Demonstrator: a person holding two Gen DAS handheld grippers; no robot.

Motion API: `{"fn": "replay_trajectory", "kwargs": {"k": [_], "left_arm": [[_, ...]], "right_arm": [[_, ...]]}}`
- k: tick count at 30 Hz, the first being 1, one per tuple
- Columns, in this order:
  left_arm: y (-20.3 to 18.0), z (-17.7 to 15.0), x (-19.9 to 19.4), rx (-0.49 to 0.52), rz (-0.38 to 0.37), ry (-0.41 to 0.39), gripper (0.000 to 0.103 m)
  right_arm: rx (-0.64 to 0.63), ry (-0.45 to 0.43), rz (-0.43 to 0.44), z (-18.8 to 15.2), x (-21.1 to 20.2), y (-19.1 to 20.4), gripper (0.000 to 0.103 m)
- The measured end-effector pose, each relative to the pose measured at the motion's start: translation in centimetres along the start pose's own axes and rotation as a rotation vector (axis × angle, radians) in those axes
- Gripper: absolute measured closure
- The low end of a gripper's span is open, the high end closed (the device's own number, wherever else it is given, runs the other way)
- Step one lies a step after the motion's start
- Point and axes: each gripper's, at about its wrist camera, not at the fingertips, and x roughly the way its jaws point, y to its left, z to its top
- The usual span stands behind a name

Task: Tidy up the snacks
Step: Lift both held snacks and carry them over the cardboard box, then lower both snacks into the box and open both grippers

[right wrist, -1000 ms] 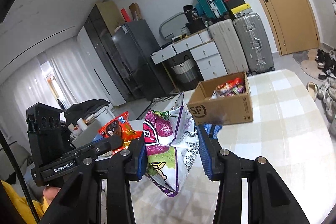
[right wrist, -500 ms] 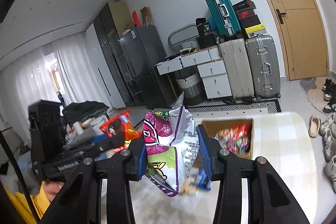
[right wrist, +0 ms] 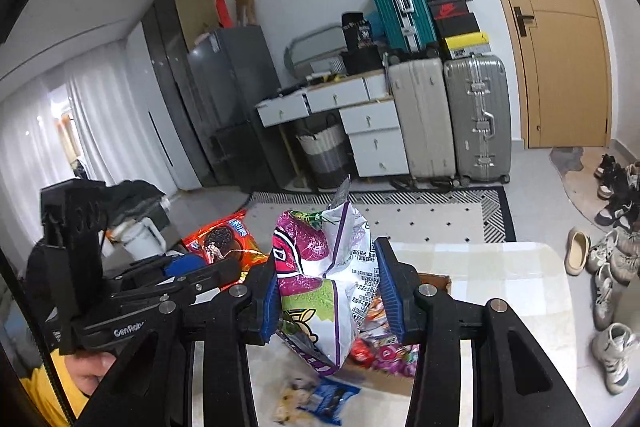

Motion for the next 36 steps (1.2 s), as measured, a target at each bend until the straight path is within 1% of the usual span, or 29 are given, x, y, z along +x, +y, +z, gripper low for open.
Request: {"fn": "replay_trajectory", "kwargs": {"k": [3, 8, 12, 15, 17, 18, 19, 20, 21, 23, 26, 29, 32, 36], "left_arm": [[0.4, 1.0, 4.1, -0.010, 0.004, 0.038, 0.070], [0.9, 1.4, 10.2, -0.018, 0.010, 0.119, 0.070], [1.4, 0.9, 13.7, -0.014, 0.016, 0.173, 0.070], [2.0, 0.4, 16.1, -0.020, 0.002, 0.220, 0.070], [2.4, 0.9, 18.6, -0.021, 0.020, 0.250, 0.070], [2.5, 0.8, 19.5, -0.018, 0.023, 0.263, 0.070], [2.7, 0.7, 20.5, -0.022, 0.020, 0.279, 0.070], [2.8, 0.4, 21.1, -0.021, 0.017, 0.296, 0.070], [2.7, 0.1, 21.6, -0.020, 0.021, 0.307, 0.070], [2.8, -0.3, 22.9, -0.022, 0.034, 0.315, 0.070], [2.7, -0.9, 25.3, -0.023, 0.039, 0.348, 0.069], [2.8, -1.7, 26.9, -0.031, 0.045, 0.365, 0.069], [2.9, -2.0, 28.3, -0.040, 0.057, 0.376, 0.069], [3.2, -2.5, 29.0, -0.041, 0.060, 0.382, 0.069]], "right_arm": [[0.008, 0.026, -0.017, 0.1, 2.2, -1.3, 0.061], [0.005, 0.078, -0.040, -0.3, 5.9, -3.0, 0.061], [-0.003, 0.126, -0.048, -1.1, 8.8, -3.9, 0.061], [-0.005, 0.166, -0.045, -1.8, 10.9, -4.6, 0.061], [-0.006, 0.193, -0.049, -2.4, 12.2, -5.0, 0.061], [-0.007, 0.202, -0.053, -2.7, 12.6, -5.1, 0.061], [-0.009, 0.214, -0.075, -3.0, 13.2, -5.3, 0.061], [-0.009, 0.228, -0.097, -3.3, 13.8, -5.6, 0.061], [-0.003, 0.241, -0.098, -3.7, 14.1, -5.8, 0.061], [0.018, 0.265, -0.084, -4.5, 14.9, -6.4, 0.061], [0.012, 0.289, -0.085, -5.3, 15.8, -6.8, 0.060], [0.007, 0.302, -0.080, -5.9, 16.2, -6.8, 0.060], [0.001, 0.315, -0.081, -6.2, 16.5, -6.9, 0.060], [-0.003, 0.321, -0.089, -6.8, 16.4, -6.7, 0.060]]}}
